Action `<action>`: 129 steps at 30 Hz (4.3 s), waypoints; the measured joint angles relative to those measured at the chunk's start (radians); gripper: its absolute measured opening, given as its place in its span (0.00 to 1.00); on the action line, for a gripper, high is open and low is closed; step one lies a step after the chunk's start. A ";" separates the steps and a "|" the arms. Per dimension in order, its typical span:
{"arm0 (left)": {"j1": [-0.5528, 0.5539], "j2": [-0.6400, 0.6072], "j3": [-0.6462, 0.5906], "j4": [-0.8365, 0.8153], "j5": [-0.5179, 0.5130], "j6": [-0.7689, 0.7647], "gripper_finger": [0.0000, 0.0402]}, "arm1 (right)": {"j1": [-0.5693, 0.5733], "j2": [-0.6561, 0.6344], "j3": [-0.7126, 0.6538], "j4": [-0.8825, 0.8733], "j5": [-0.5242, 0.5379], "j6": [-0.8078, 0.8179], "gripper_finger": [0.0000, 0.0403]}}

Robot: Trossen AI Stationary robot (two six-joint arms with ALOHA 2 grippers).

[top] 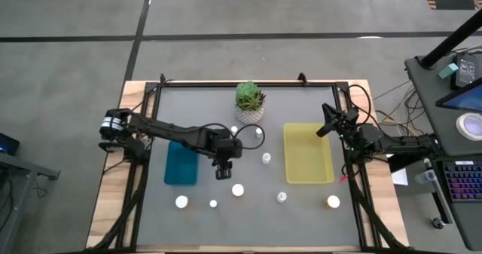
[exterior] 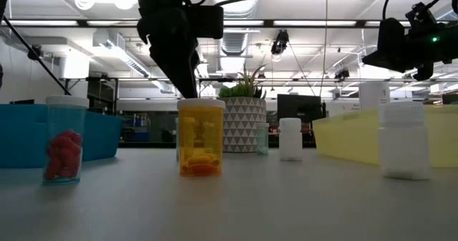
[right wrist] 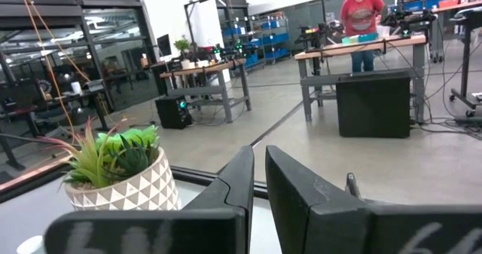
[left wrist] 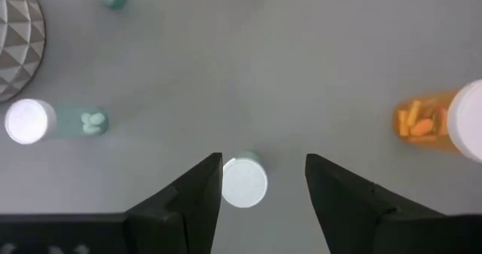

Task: Pick and place medicine bottles into bin by pill shape (circle, oval)
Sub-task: Put the bottom blue tablet bottle into the left blue bin

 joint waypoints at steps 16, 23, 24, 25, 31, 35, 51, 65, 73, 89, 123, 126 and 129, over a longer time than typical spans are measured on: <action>0.000 0.026 -0.051 0.016 -0.030 0.111 0.72 | 0.000 0.000 0.000 0.000 0.000 -0.001 0.07; 0.000 0.079 -0.051 0.019 -0.032 0.132 0.64 | 0.000 0.000 0.000 0.000 0.000 -0.001 0.07; -0.001 0.079 -0.051 0.018 -0.035 0.135 0.62 | 0.000 0.000 0.000 0.000 0.000 -0.001 0.07; -0.002 0.079 -0.051 0.018 -0.039 0.135 0.59 | 0.000 0.000 0.000 0.000 0.000 -0.001 0.07; -0.002 0.066 -0.048 0.025 -0.040 0.133 0.47 | 0.000 0.000 0.000 -0.001 0.000 -0.002 0.07; -0.002 0.065 -0.045 0.024 -0.040 0.133 0.38 | 0.000 0.000 0.000 -0.001 0.000 -0.003 0.07; -0.003 0.064 -0.035 0.024 -0.048 0.131 0.23 | 0.000 0.000 0.000 -0.001 0.000 -0.044 0.07; -0.016 0.064 0.075 -0.030 -0.069 0.131 0.23 | 0.000 0.000 0.000 0.006 0.000 -0.053 0.07; -0.048 0.053 0.138 -0.053 -0.075 0.130 0.23 | 0.000 0.000 0.000 0.007 0.000 -0.053 0.07; -0.089 0.018 0.208 -0.052 -0.081 0.152 0.23 | 0.001 0.038 0.067 0.060 -0.573 -0.043 0.07; -0.139 -0.018 0.199 -0.107 -0.129 0.285 0.23 | 0.191 1.102 0.673 0.060 -0.822 -0.131 0.07; -0.159 -0.044 0.193 -0.133 -0.135 0.261 0.23 | 0.193 1.156 0.705 0.058 -0.822 -0.133 0.07; -0.182 -0.068 0.192 -0.144 -0.155 0.227 0.23 | 0.193 1.193 0.737 0.070 -0.820 -0.141 0.07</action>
